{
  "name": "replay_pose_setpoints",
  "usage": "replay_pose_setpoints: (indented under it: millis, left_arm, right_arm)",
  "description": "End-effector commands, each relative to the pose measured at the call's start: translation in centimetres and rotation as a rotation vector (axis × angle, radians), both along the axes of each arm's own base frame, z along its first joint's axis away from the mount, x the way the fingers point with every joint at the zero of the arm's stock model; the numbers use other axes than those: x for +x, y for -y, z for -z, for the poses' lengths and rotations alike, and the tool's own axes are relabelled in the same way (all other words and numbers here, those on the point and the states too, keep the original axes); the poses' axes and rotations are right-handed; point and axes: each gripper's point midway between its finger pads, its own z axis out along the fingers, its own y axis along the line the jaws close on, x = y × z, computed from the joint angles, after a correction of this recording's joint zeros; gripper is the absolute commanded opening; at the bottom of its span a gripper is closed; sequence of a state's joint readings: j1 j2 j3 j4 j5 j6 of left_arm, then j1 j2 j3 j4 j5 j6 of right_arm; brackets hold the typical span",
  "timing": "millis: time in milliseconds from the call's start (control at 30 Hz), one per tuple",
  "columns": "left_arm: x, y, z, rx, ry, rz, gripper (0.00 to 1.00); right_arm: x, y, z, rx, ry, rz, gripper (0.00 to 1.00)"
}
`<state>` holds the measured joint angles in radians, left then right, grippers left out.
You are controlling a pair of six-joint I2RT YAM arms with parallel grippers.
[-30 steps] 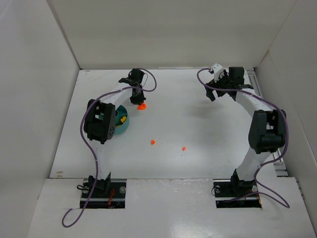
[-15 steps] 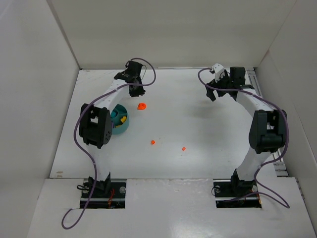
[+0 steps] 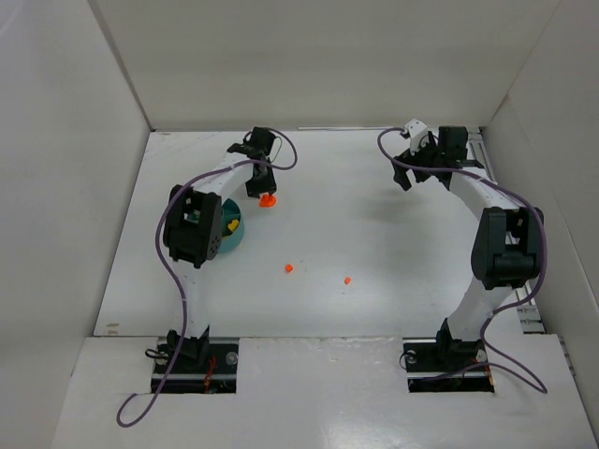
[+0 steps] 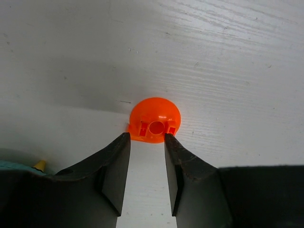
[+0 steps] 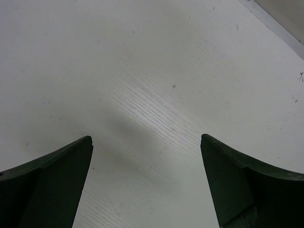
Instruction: Sort the legos into containers by color
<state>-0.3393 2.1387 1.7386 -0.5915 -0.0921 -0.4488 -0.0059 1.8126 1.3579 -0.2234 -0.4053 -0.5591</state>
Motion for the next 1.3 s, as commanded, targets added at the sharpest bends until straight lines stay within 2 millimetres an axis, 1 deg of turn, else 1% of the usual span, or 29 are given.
replay_pose_setpoints:
  millis: [0, 33, 100, 167, 200, 267, 300, 333, 400, 467, 500, 567, 600, 667, 700, 733, 767, 833, 867, 900, 933, 967, 1000, 1033, 1100, 1167, 1200, 1267]
  left_arm:
    - [0.8, -0.2, -1.5, 0.023, 0.033, -0.012, 0.32]
    - [0.6, -0.5, -0.9, 0.038, 0.020, -0.027, 0.32]
    - [0.6, -0.5, -0.9, 0.039, 0.019, -0.027, 0.32]
    - [0.7, -0.3, -0.5, 0.030, 0.016, -0.022, 0.32]
    - [0.6, -0.3, 0.0, 0.033, 0.006, -0.022, 0.32]
    - [0.7, -0.2, 0.0, 0.029, 0.006, -0.030, 0.30]
    - [0.6, -0.3, 0.4, 0.032, -0.002, -0.030, 0.29]
    - [0.8, -0.2, 0.3, 0.029, 0.006, -0.030, 0.29]
    - [0.6, -0.3, 0.6, 0.032, -0.003, -0.030, 0.27]
    - [0.8, -0.2, 0.6, 0.025, 0.006, -0.039, 0.23]
    - [0.5, -0.3, 1.3, 0.032, -0.012, -0.038, 0.23]
    - [0.5, -0.3, 1.4, 0.032, -0.013, -0.038, 0.23]
    - [0.4, -0.3, 1.8, 0.035, -0.021, -0.038, 0.23]
    - [0.4, -0.3, 1.8, 0.031, -0.021, -0.046, 0.18]
    - [0.4, -0.3, 1.8, 0.031, -0.021, -0.046, 0.16]
    - [0.2, -0.3, 1.8, 0.034, -0.030, -0.046, 0.13]
    - [0.2, -0.3, 1.8, 0.035, -0.030, -0.046, 0.11]
    - [-0.1, -0.4, 1.2, 0.030, -0.017, -0.047, 0.05]
    - [-0.1, -0.4, 1.2, 0.030, -0.017, -0.047, 0.00]
    - [0.0, -0.4, 0.6, 0.025, -0.005, -0.047, 0.00]
    - [0.0, -0.4, 0.6, 0.025, -0.005, -0.047, 0.00]
    - [0.3, -0.3, 0.0, 0.017, 0.016, -0.047, 0.00]
    - [0.4, -0.3, -0.7, 0.011, 0.030, -0.047, 0.00]
    - [0.6, -0.2, -0.8, 0.008, 0.039, -0.047, 0.00]
    - [0.7, -0.2, -2.3, 0.001, 0.068, -0.039, 0.00]
    - [0.8, -0.2, -3.3, -0.002, 0.088, -0.032, 0.00]
    - [1.1, -0.3, -4.6, -0.006, 0.123, -0.036, 0.00]
    - [1.1, -0.3, -5.8, -0.010, 0.148, -0.028, 0.00]
  right_arm:
    - [0.4, -0.1, -2.6, -0.002, 0.083, -0.023, 1.00]
    - [0.4, -0.1, -2.6, -0.002, 0.083, -0.023, 1.00]
    - [0.4, -0.1, -2.6, -0.002, 0.083, -0.023, 1.00]
    - [0.3, -0.1, -2.4, -0.002, 0.074, -0.023, 1.00]
    - [0.3, -0.1, -2.4, -0.002, 0.074, -0.023, 1.00]
    - [0.3, 0.1, -2.4, -0.008, 0.074, -0.015, 1.00]
    - [0.3, 0.1, -2.4, -0.008, 0.074, -0.015, 1.00]
    - [0.3, 0.1, -2.4, -0.008, 0.074, -0.015, 1.00]
    - [0.3, 0.1, -2.4, -0.008, 0.074, -0.015, 1.00]
    - [0.3, 0.1, -2.4, -0.008, 0.074, -0.015, 1.00]
    - [0.1, 0.1, -2.0, -0.007, 0.065, -0.015, 1.00]
    - [0.1, 0.1, -2.0, -0.007, 0.064, -0.015, 1.00]
    - [0.1, 0.1, -2.0, -0.007, 0.064, -0.015, 1.00]
    - [0.1, 0.1, -2.0, -0.007, 0.064, -0.015, 1.00]
    - [0.1, 0.3, -2.4, -0.013, 0.073, -0.008, 1.00]
    - [0.2, 0.7, -2.4, -0.013, 0.073, 0.001, 1.00]
    - [0.2, 0.7, -2.4, -0.013, 0.073, 0.001, 1.00]
    - [0.2, 0.7, -2.4, -0.013, 0.073, 0.001, 1.00]
    - [0.2, 0.7, -2.4, -0.013, 0.073, 0.001, 1.00]
    - [0.2, 0.7, -2.4, -0.013, 0.073, 0.001, 1.00]
    - [0.1, 0.6, -2.4, -0.008, 0.074, -0.006, 1.00]
    - [0.2, 0.6, -1.9, -0.008, 0.063, -0.006, 1.00]
    - [0.1, 0.4, -2.0, -0.002, 0.063, -0.013, 1.00]
    - [0.1, 0.4, -2.0, -0.002, 0.063, -0.013, 1.00]
    - [0.1, 0.4, -2.0, -0.002, 0.063, -0.013, 1.00]
    - [0.1, 0.4, -2.0, -0.002, 0.063, -0.013, 1.00]
    - [0.1, 0.4, -2.0, -0.002, 0.063, -0.013, 1.00]
    - [0.1, 0.4, -2.0, -0.002, 0.063, -0.013, 1.00]
